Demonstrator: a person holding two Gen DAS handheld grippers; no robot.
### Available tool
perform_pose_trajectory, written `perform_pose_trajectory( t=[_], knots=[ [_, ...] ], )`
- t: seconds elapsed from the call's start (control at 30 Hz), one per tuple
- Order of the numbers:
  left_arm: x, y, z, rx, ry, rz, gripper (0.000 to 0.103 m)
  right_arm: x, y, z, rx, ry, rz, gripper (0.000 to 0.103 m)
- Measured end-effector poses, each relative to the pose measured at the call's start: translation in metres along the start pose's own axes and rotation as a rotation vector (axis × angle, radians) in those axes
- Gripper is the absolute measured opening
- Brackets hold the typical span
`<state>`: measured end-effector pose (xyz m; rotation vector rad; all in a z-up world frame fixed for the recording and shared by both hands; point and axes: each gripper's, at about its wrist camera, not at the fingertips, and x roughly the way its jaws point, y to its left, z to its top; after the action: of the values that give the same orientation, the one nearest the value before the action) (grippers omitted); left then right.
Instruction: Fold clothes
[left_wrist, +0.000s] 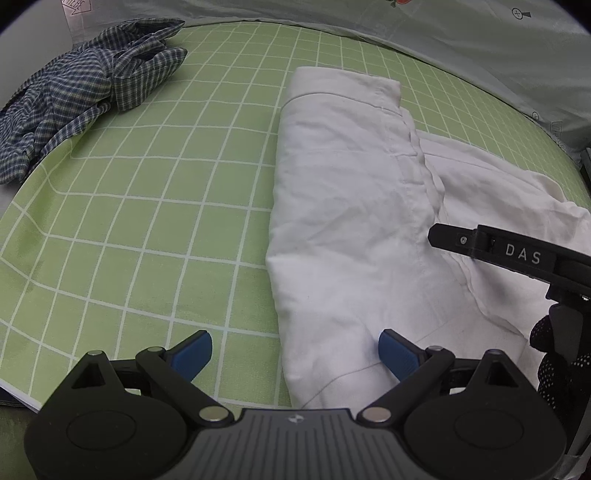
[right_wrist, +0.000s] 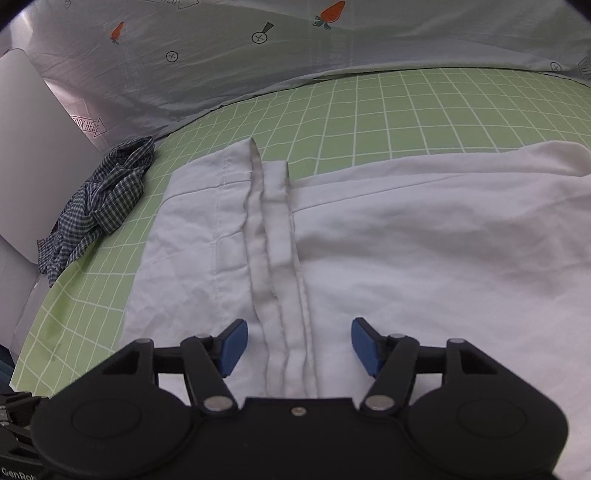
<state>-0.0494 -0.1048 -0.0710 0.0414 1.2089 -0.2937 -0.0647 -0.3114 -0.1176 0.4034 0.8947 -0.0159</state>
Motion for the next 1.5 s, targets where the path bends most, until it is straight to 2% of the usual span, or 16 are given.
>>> perform_pose_trajectory(
  t=[0.07,0.13,0.17,0.23,0.3,0.33,0.47,0.6,0.8,0.87,1.03,1.17,1.27,1.33,1.37,1.5],
  knots=[
    [-0.002,0.002,-0.003,-0.004,0.002,-0.005,0.097,0.003,0.002,0.000,-0.003,-0.009,0.029,0.061],
    [-0.004,0.003,-0.004,-0.001,0.004,-0.005,0.097,0.007,0.006,0.001,-0.007,-0.012,0.056,0.050],
    [-0.004,0.004,-0.004,0.003,0.005,-0.003,0.097,0.008,0.007,0.001,-0.012,-0.011,0.066,0.050],
    [-0.005,0.003,-0.005,0.005,0.006,0.001,0.097,0.009,0.009,0.001,-0.029,-0.009,0.079,0.030],
    [-0.005,0.002,-0.004,0.003,0.008,-0.001,0.097,0.005,0.009,0.000,-0.048,-0.015,0.085,0.018],
    [-0.006,0.002,-0.004,0.004,0.007,-0.001,0.097,0.001,0.007,-0.001,-0.045,-0.027,0.081,0.004],
    [-0.010,0.001,-0.001,0.003,-0.021,0.010,0.097,-0.018,0.003,-0.003,-0.042,-0.073,0.064,0.004],
    [-0.023,0.000,0.008,0.005,-0.101,0.043,0.097,-0.050,0.013,-0.004,-0.144,-0.145,-0.018,0.003],
    [-0.017,-0.015,0.012,0.043,-0.090,0.017,0.097,-0.098,-0.011,-0.010,-0.120,-0.199,-0.130,0.003],
    [-0.010,-0.025,0.007,0.078,-0.060,0.008,0.097,-0.098,-0.023,-0.019,-0.125,-0.172,-0.201,0.004],
    [0.006,-0.040,-0.004,0.136,0.008,0.003,0.097,-0.067,-0.045,-0.041,-0.101,-0.029,-0.278,0.003],
    [0.008,-0.047,-0.005,0.147,0.004,0.001,0.097,-0.071,-0.047,-0.045,-0.113,-0.010,-0.305,0.007],
    [0.007,-0.058,-0.002,0.178,-0.022,0.010,0.097,-0.092,-0.060,-0.044,-0.065,-0.049,-0.307,0.028],
    [0.002,-0.067,0.001,0.216,-0.067,0.024,0.097,-0.107,-0.073,-0.042,-0.018,-0.083,-0.318,0.047],
    [-0.001,-0.072,0.002,0.231,-0.093,0.023,0.097,-0.113,-0.079,-0.041,0.001,-0.101,-0.321,0.050],
    [-0.008,-0.089,0.011,0.249,-0.155,-0.030,0.097,-0.142,-0.114,-0.044,0.070,-0.172,-0.368,0.073]
  ],
)
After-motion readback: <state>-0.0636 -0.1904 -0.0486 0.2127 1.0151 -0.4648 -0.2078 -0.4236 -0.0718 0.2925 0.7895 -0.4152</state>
